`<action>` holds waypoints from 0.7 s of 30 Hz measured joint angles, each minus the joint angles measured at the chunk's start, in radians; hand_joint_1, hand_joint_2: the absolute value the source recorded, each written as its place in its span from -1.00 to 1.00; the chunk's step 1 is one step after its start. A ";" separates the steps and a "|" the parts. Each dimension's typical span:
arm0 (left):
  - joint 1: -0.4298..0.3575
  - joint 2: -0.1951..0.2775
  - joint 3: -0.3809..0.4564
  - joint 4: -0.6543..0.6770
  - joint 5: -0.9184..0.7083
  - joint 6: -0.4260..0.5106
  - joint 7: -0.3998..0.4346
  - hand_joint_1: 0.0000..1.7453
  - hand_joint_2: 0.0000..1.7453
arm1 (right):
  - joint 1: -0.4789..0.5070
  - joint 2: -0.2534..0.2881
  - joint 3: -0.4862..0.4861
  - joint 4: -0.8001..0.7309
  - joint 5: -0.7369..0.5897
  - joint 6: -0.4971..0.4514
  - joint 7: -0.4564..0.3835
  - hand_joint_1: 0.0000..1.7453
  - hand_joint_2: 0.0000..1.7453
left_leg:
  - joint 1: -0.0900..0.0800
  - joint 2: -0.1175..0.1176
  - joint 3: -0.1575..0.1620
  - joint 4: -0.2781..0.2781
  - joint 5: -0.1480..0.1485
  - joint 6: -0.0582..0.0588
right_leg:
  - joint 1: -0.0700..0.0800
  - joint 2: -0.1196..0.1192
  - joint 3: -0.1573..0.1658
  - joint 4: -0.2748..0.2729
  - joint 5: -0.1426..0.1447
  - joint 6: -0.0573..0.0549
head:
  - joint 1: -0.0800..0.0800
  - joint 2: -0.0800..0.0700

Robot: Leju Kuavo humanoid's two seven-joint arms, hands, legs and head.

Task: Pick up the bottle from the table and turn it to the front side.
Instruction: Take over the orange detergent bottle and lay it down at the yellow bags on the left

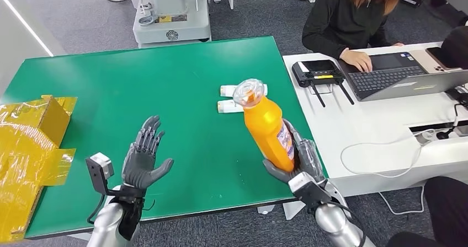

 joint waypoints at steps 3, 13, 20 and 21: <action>-0.063 -0.011 -0.013 0.019 -0.001 -0.021 0.012 -1.00 1.00 | -0.081 0.043 -0.010 0.068 0.015 0.000 -0.008 1.00 1.00 | 0.000 0.001 0.000 0.000 0.001 0.001 | 0.000 0.001 0.000 0.000 0.001 0.000 | 0.000 0.000; -0.212 -0.036 -0.071 0.037 -0.018 -0.047 0.069 -1.00 1.00 | -0.345 0.169 0.010 0.347 0.106 0.033 -0.014 1.00 1.00 | 0.000 0.003 0.000 0.000 0.001 0.001 | 0.000 0.003 -0.001 0.000 0.001 -0.001 | 0.000 0.000; -0.276 -0.036 -0.096 0.082 0.000 -0.047 0.064 -1.00 1.00 | -0.463 0.280 0.080 0.548 0.143 0.039 -0.021 1.00 1.00 | 0.001 0.003 0.000 0.000 0.001 0.000 | 0.001 0.003 -0.001 0.001 0.001 -0.001 | 0.000 0.000; -0.281 -0.036 -0.097 0.089 0.006 -0.047 0.062 -1.00 1.00 | -0.474 0.292 0.088 0.565 0.143 0.043 -0.020 1.00 1.00 | 0.001 0.003 0.000 0.000 0.001 0.000 | 0.001 0.003 -0.002 0.002 0.001 -0.001 | 0.000 0.000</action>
